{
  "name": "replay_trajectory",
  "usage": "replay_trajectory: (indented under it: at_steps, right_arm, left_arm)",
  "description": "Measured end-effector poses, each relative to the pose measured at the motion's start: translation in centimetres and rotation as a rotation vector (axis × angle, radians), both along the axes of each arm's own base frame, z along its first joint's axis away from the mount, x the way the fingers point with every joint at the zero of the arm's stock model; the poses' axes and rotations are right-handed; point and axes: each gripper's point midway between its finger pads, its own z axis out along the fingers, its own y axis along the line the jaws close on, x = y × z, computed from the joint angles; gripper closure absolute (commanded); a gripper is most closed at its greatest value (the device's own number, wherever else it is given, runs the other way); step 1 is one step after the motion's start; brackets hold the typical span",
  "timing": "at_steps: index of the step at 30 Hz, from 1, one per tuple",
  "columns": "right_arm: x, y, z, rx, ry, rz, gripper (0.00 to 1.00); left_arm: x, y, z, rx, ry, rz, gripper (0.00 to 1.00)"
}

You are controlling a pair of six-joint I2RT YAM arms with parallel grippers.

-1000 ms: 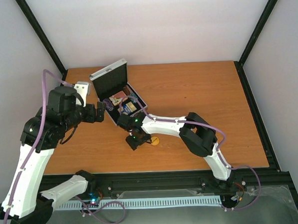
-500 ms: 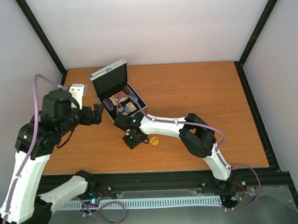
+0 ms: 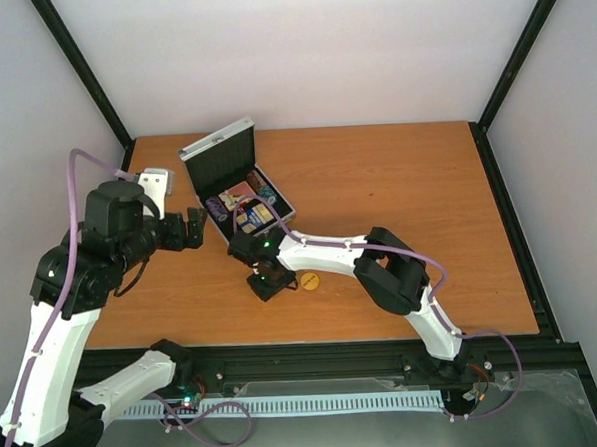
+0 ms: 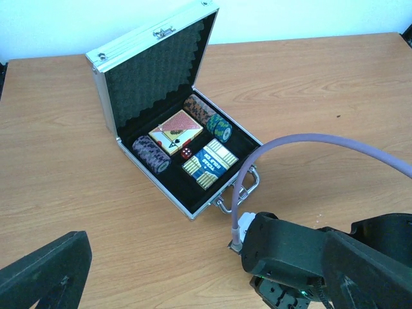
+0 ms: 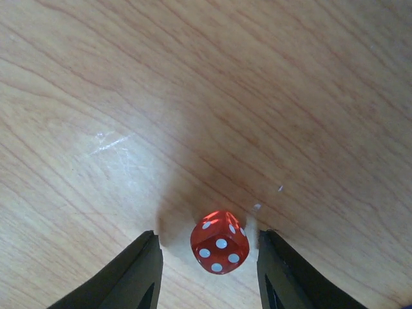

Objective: Pack up texas hold em set

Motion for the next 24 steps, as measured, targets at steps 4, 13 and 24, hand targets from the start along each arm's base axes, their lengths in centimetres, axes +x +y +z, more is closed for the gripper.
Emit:
replay_trajectory:
  at_steps: [4,13,24]
  right_arm:
    - [-0.14,-0.27,-0.33,-0.01,0.006,-0.004,0.64]
    - [-0.2,-0.38,-0.44,-0.013,0.01,-0.013,0.83]
    - [0.31,-0.22,0.36,-0.024,-0.009,-0.017,0.87]
  left_arm:
    - [-0.01,0.05,-0.19,0.004,0.004,0.002,0.0]
    - [-0.2,0.17,-0.28,0.005,0.005,0.003,0.0]
    - [-0.41,0.47,-0.38,0.01,0.0,0.012,0.0]
